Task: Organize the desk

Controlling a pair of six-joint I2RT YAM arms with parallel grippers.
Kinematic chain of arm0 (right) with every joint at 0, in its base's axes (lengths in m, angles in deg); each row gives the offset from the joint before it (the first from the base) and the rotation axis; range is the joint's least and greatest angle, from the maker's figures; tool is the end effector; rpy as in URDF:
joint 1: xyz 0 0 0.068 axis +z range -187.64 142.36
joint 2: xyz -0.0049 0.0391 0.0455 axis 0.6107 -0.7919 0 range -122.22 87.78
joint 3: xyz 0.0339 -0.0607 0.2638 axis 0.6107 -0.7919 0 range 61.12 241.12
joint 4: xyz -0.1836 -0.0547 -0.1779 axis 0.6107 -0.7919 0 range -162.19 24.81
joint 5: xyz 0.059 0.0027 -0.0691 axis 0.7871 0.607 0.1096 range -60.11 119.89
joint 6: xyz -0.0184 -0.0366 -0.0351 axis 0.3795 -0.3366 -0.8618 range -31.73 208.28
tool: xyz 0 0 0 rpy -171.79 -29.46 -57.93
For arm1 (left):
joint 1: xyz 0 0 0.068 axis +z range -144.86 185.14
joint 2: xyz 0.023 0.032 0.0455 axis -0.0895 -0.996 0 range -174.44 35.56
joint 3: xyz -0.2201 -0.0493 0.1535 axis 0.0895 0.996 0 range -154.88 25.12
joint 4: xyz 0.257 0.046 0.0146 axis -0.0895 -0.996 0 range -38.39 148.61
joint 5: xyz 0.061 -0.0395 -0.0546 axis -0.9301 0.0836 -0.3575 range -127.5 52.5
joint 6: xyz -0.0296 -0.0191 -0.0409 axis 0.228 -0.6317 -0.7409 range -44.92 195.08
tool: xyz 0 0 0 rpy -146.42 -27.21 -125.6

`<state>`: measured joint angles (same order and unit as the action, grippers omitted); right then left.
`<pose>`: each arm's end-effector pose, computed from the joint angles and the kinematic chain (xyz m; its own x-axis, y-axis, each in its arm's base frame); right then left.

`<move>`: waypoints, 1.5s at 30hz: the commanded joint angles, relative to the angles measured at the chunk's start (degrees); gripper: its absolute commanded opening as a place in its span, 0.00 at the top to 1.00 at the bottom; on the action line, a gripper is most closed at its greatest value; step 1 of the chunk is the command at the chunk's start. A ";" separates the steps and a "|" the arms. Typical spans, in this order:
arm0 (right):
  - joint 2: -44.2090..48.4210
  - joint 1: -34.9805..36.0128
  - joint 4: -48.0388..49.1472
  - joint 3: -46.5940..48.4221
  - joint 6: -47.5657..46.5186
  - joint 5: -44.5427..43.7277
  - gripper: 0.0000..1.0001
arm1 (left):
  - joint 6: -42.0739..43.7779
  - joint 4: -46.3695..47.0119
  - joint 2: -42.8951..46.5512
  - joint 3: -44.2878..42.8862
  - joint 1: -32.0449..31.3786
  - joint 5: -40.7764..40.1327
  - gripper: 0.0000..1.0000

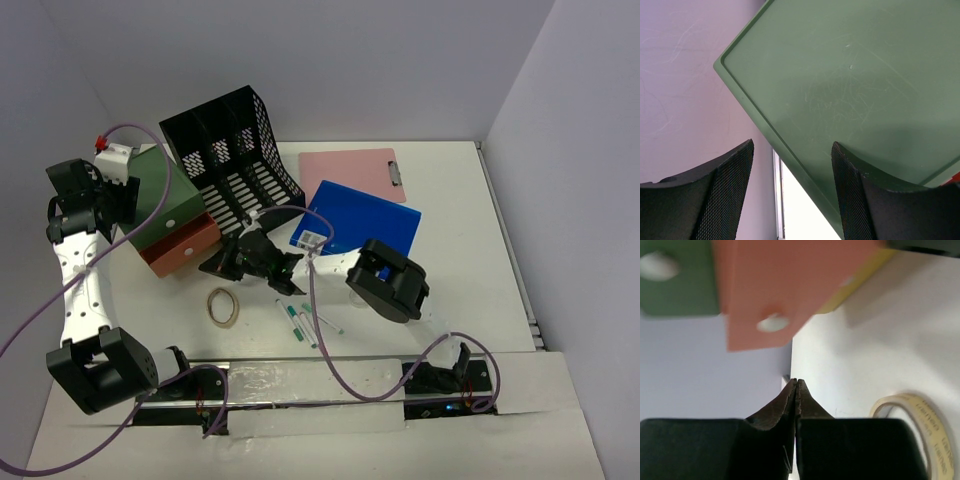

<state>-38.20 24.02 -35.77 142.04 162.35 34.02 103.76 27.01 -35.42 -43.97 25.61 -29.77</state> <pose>0.2331 0.4378 0.1665 -0.9110 0.3314 -0.2455 -0.1269 0.3413 0.9314 0.2564 0.0907 0.3546 -0.5695 0.2952 -0.7672 0.0363 0.9414 0.3353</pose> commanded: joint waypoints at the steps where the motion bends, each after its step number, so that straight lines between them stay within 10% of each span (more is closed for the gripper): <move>1: 9.65 1.27 -0.87 -0.69 -10.66 -1.78 0.94 | -1.01 -3.74 0.40 -2.82 0.36 0.64 0.29; 9: 21.65 1.19 -6.90 -7.50 -26.43 -7.68 0.72 | -5.43 -5.05 0.12 -12.02 0.36 5.65 0.25; 18: 33.47 -2.36 -19.21 -13.17 -42.78 -15.74 0.13 | -13.21 -0.14 7.18 -18.74 0.27 15.65 0.22; 25: 39.69 -7.03 -20.50 -19.85 -43.20 -13.55 0.10 | -3.55 -23.52 4.78 -30.16 -2.21 41.15 0.27; 32: 43.72 -7.79 -20.29 -23.17 -44.37 -16.17 0.10 | 5.41 -38.10 4.75 -20.34 -21.62 18.49 0.30; 45: 44.87 -7.89 -19.41 -27.03 -41.85 -16.60 0.11 | 7.98 -34.37 1.86 -8.83 -22.55 10.74 0.26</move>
<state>3.61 16.32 -57.13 115.97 120.17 19.24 110.36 -8.42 -32.35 -54.96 3.67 -16.51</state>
